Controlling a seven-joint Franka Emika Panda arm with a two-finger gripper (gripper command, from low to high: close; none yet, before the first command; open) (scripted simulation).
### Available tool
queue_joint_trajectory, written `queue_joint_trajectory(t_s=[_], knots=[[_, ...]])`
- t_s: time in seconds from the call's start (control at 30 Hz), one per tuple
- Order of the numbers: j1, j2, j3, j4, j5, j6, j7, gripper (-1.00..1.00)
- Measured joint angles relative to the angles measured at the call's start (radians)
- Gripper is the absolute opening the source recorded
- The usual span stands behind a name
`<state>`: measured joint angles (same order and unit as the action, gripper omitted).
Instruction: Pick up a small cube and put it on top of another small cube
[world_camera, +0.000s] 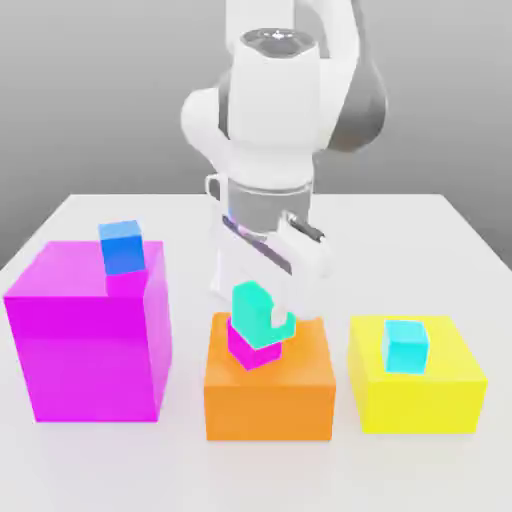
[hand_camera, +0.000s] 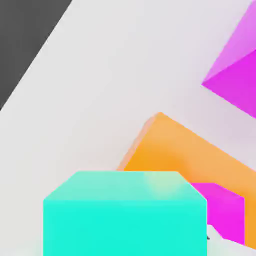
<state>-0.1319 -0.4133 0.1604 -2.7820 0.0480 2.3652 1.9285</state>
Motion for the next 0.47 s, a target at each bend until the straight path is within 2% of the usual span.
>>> queue_joint_trajectory(t_s=[0.17,0.33,0.37,0.47], knots=[[-0.023,-0.158,0.004,-0.067,0.064,-0.084,0.163,-1.0],[-0.03,-0.051,0.02,-0.13,0.079,0.088,0.188,-1.0],[-0.031,-0.027,0.023,-0.14,0.081,0.121,0.189,1.0],[-0.031,-0.027,0.023,-0.14,0.081,0.121,0.189,1.0]])
